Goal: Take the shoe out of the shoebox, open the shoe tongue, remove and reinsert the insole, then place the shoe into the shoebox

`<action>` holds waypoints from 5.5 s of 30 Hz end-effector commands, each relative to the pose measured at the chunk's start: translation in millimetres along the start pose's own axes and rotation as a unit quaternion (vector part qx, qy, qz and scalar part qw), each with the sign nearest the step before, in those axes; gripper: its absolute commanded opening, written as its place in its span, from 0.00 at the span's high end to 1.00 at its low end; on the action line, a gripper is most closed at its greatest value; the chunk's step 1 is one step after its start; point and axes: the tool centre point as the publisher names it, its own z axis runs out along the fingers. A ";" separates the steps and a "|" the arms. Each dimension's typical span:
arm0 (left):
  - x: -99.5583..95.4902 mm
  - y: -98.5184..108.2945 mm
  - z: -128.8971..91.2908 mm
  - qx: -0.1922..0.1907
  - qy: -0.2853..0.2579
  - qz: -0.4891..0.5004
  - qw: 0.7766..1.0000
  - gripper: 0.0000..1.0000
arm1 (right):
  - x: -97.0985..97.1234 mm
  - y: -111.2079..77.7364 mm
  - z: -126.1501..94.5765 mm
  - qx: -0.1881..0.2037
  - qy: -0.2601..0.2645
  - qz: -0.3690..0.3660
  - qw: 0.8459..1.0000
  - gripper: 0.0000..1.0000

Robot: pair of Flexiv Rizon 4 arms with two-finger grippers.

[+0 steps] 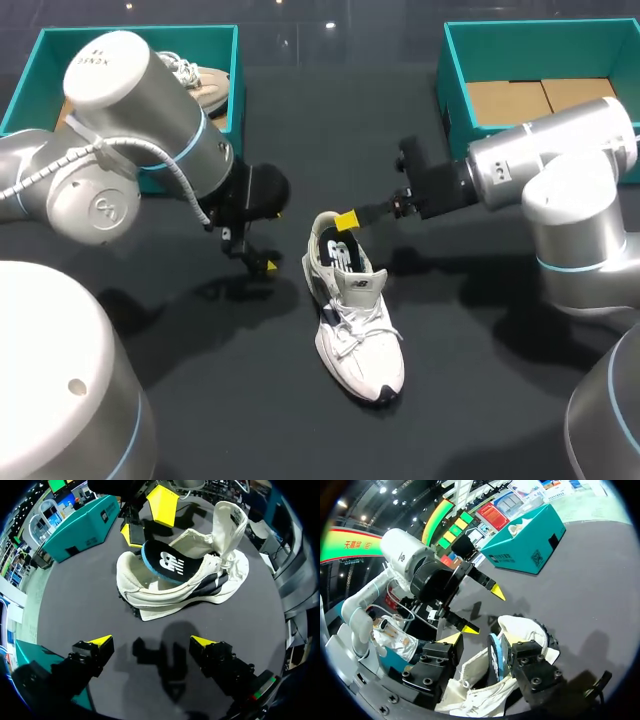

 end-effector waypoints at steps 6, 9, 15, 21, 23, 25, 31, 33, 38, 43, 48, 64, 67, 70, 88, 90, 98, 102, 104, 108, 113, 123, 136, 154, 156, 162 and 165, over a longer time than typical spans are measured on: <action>-3.1 13.9 -30.5 -0.003 -0.006 0.000 1.000 0.00 | 0.8 6.5 -30.3 0.017 -0.093 0.041 0.995 0.51; -7.3 22.8 -42.6 -0.002 -0.005 0.005 1.000 0.00 | -5.0 16.0 -40.1 0.032 -0.138 0.063 0.988 0.51; -14.5 39.4 -63.0 -0.007 -0.003 0.010 1.000 0.00 | -10.1 26.0 -52.3 0.063 -0.184 0.098 0.976 0.53; -17.6 54.6 -82.5 -0.012 0.009 0.017 1.000 0.00 | -8.4 35.6 -60.7 0.093 -0.257 0.123 0.954 0.68; -17.8 58.2 -89.7 -0.010 0.013 0.023 1.000 0.00 | -7.8 36.9 -61.5 0.101 -0.282 0.128 0.945 1.00; -18.3 62.7 -98.2 -0.007 0.021 0.029 0.999 0.00 | -5.8 37.7 -61.4 0.108 -0.313 0.132 0.934 1.00; -17.6 75.1 -117.3 -0.013 0.046 0.083 0.995 0.00 | 2.6 37.7 -62.1 0.119 -0.362 0.155 0.912 1.00; -17.6 75.1 -117.3 -0.013 0.046 0.083 0.995 0.00 | 2.6 37.7 -62.1 0.119 -0.362 0.155 0.912 1.00; -17.6 75.1 -117.3 -0.013 0.046 0.083 0.995 0.00 | 2.6 37.7 -62.1 0.119 -0.362 0.155 0.912 1.00; -19.3 76.7 -119.6 -0.024 0.040 0.098 0.994 0.00 | 3.9 33.8 -54.3 0.119 -0.380 0.164 0.902 1.00; -31.5 97.1 -130.8 -0.033 0.048 0.133 0.989 0.00 | 14.4 12.7 -35.9 0.109 -0.418 0.180 0.884 1.00; -35.4 106.0 -136.3 -0.048 0.059 0.169 0.983 0.00 | 4.3 -1.3 -9.8 0.132 -0.454 0.180 0.863 1.00; -35.4 106.0 -136.3 -0.048 0.059 0.169 0.983 0.00 | -8.1 -9.9 10.0 0.142 -0.468 0.186 0.852 1.00; -35.4 106.0 -136.3 -0.048 0.059 0.169 0.983 0.00 | -11.6 -16.8 23.6 0.168 -0.502 0.180 0.829 1.00; -35.4 106.0 -136.3 -0.048 0.059 0.169 0.983 0.00 | -23.3 -33.0 24.1 0.181 -0.543 0.196 0.796 1.00; -35.4 106.0 -136.3 -0.048 0.059 0.169 0.983 0.00 | -22.9 -36.7 21.8 0.182 -0.552 0.188 0.792 1.00; -35.4 106.0 -136.3 -0.048 0.059 0.169 0.983 0.00 | -32.0 -50.0 18.1 0.193 -0.581 0.176 0.771 1.00; -35.4 106.0 -136.3 -0.048 0.059 0.169 0.983 0.00 | -42.3 -58.5 22.3 0.199 -0.585 0.169 0.768 1.00; -35.4 106.0 -136.3 -0.048 0.059 0.169 0.983 0.00 | -46.6 -62.6 24.8 0.203 -0.586 0.162 0.767 1.00; -35.4 106.0 -136.3 -0.048 0.059 0.169 0.983 0.00 | -55.6 -68.8 28.6 0.213 -0.590 0.162 0.762 1.00; -35.4 106.0 -136.3 -0.048 0.059 0.169 0.983 0.00 | -49.9 -67.4 28.7 0.212 -0.599 0.154 0.756 1.00; -35.4 106.0 -136.3 -0.048 0.059 0.169 0.983 0.00 | -28.3 -57.5 24.0 0.215 -0.668 0.119 0.702 1.00; -35.4 106.0 -136.3 -0.048 0.059 0.169 0.983 0.00 | -72.5 -82.8 23.1 0.262 -0.644 0.164 0.700 1.00; -35.4 106.0 -136.3 -0.048 0.059 0.169 0.983 0.00 | -46.3 -57.8 13.1 0.226 -0.575 0.165 0.769 1.00; -35.4 106.0 -136.3 -0.048 0.059 0.169 0.983 0.00 | -56.9 -61.5 17.0 0.238 -0.547 0.182 0.781 1.00; -35.4 106.0 -136.3 -0.048 0.059 0.169 0.983 0.00 | -73.1 -75.7 28.7 0.255 -0.514 0.189 0.797 1.00; -35.4 106.0 -136.3 -0.048 0.059 0.169 0.983 0.00 | -71.9 -81.6 32.1 0.259 -0.511 0.191 0.797 1.00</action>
